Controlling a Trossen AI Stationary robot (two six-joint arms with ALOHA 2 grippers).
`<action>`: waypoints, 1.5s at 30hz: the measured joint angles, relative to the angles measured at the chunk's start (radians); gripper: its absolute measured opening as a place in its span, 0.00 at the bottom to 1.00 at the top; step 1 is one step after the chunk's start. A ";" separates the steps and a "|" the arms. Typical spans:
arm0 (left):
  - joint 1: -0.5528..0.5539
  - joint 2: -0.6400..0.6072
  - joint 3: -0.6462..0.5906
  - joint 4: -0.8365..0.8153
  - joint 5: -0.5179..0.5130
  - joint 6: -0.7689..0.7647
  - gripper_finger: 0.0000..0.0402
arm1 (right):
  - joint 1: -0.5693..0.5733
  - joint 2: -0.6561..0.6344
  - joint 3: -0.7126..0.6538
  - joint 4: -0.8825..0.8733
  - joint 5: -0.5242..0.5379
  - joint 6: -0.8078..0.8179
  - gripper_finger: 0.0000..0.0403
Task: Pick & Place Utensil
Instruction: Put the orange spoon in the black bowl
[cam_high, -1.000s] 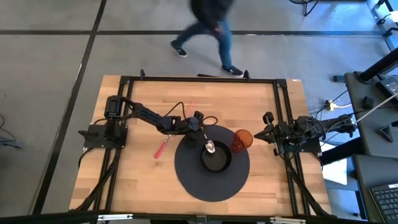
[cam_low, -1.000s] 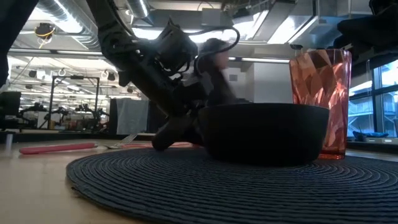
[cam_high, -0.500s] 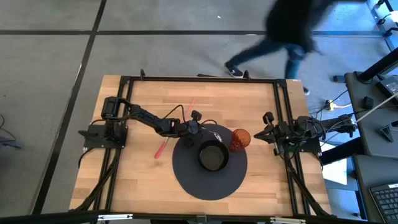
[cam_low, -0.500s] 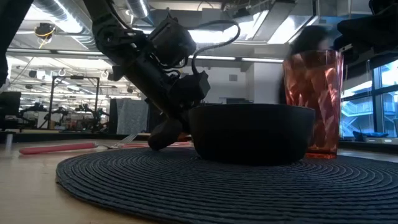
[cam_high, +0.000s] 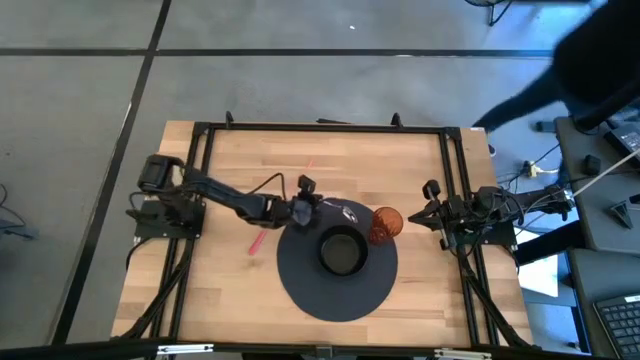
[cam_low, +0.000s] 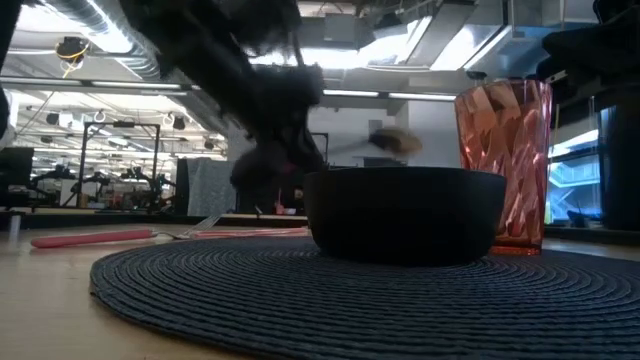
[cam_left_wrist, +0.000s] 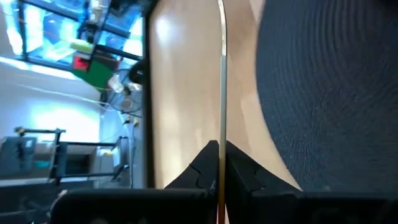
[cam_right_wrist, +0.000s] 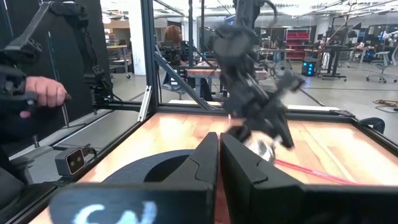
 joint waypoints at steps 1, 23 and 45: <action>-0.018 -0.024 0.003 -0.026 -0.020 -0.021 0.01 | 0.000 0.000 0.000 0.000 0.000 0.000 0.04; -0.090 -0.158 0.336 -0.869 0.874 -0.823 0.01 | 0.000 0.000 0.000 0.004 -0.001 0.016 0.04; 0.096 0.362 0.959 -1.476 1.120 -0.760 0.01 | 0.000 0.000 0.000 0.004 -0.001 0.015 0.04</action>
